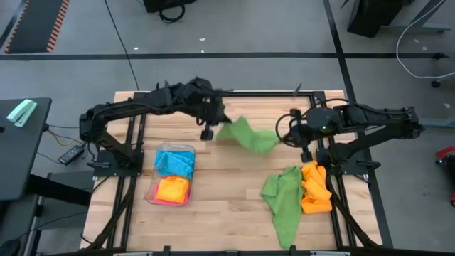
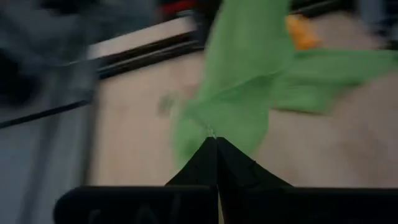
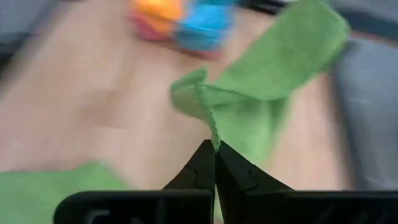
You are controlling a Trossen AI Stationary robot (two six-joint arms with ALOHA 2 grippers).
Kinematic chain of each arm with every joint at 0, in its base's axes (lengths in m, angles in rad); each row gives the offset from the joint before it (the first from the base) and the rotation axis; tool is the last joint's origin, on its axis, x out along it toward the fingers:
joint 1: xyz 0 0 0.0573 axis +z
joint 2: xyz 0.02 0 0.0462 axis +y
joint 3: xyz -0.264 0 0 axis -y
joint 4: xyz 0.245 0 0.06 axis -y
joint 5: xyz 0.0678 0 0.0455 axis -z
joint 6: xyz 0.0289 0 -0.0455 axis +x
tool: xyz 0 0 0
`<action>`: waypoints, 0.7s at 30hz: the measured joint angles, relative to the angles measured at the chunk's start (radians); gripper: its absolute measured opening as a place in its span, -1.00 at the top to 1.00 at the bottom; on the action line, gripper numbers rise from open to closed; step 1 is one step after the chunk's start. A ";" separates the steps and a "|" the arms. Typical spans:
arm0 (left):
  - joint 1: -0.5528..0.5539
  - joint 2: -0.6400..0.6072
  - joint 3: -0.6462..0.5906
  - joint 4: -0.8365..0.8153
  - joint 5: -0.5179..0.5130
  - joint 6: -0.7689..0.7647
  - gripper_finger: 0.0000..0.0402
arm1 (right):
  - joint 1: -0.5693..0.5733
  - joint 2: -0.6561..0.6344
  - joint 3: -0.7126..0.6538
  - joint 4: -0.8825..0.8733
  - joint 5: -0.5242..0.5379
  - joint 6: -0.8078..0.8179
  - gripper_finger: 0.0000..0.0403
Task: Fold microfiber towels
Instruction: Fold the left green microfiber cloth
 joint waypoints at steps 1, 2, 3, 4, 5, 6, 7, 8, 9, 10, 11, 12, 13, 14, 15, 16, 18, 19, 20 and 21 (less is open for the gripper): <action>-0.008 0.010 0.001 -0.014 0.053 0.008 0.97 | 0.000 0.002 0.000 -0.003 -0.073 0.000 0.96; -0.015 0.019 0.001 -0.047 0.098 0.020 0.96 | 0.002 0.005 -0.001 -0.005 -0.137 -0.002 0.96; -0.023 0.031 0.000 -0.075 0.131 0.034 0.96 | 0.006 0.009 -0.001 -0.004 -0.191 -0.008 0.96; -0.035 0.042 0.000 -0.080 0.149 0.050 0.96 | 0.011 0.011 -0.001 -0.003 -0.224 -0.013 0.96; -0.045 0.053 0.000 -0.090 0.154 0.068 0.96 | 0.016 0.013 -0.001 -0.004 -0.235 -0.018 0.96; -0.054 0.061 0.000 -0.105 0.155 0.078 0.97 | 0.019 0.018 -0.001 -0.003 -0.234 -0.020 0.96; -0.060 0.064 0.000 -0.106 0.156 0.087 0.98 | 0.019 0.020 -0.001 -0.002 -0.222 -0.023 0.96; -0.065 0.064 0.000 -0.105 0.155 0.097 0.98 | 0.017 0.023 -0.001 -0.006 -0.197 -0.028 0.96; -0.067 0.065 0.000 -0.099 0.155 0.104 0.98 | 0.014 0.028 -0.002 -0.010 -0.166 -0.035 0.96; -0.066 0.065 0.001 -0.090 0.153 0.115 0.97 | 0.007 0.031 -0.003 -0.008 -0.132 -0.046 0.96; -0.063 0.065 0.001 -0.082 0.133 0.124 0.96 | 0.000 0.033 -0.007 -0.004 -0.097 -0.056 0.96; -0.055 0.065 0.000 -0.076 0.102 0.132 0.95 | -0.010 0.038 -0.013 -0.008 -0.058 -0.073 0.96; -0.047 0.065 0.000 -0.063 0.058 0.145 0.96 | -0.024 0.043 -0.018 -0.010 -0.009 -0.095 0.96; -0.037 0.065 0.000 -0.039 -0.001 0.165 0.96 | -0.042 0.046 -0.025 -0.008 0.056 -0.122 0.96; -0.023 0.065 0.000 -0.015 -0.069 0.193 0.97 | -0.061 0.050 -0.032 -0.006 0.137 -0.156 0.96; -0.009 0.065 0.000 0.010 -0.138 0.226 0.98 | -0.085 0.055 -0.034 0.002 0.232 -0.193 0.96; 0.026 0.065 0.000 0.085 -0.252 0.293 0.97 | -0.131 0.061 -0.035 0.045 0.424 -0.260 0.96; 0.043 0.065 0.000 0.135 -0.285 0.319 0.96 | -0.156 0.062 -0.034 0.078 0.499 -0.296 0.96; 0.060 0.065 0.001 0.183 -0.305 0.341 0.95 | -0.181 0.062 -0.034 0.116 0.548 -0.334 0.96; 0.077 0.065 0.001 0.219 -0.311 0.355 0.95 | -0.200 0.063 -0.034 0.150 0.577 -0.369 0.96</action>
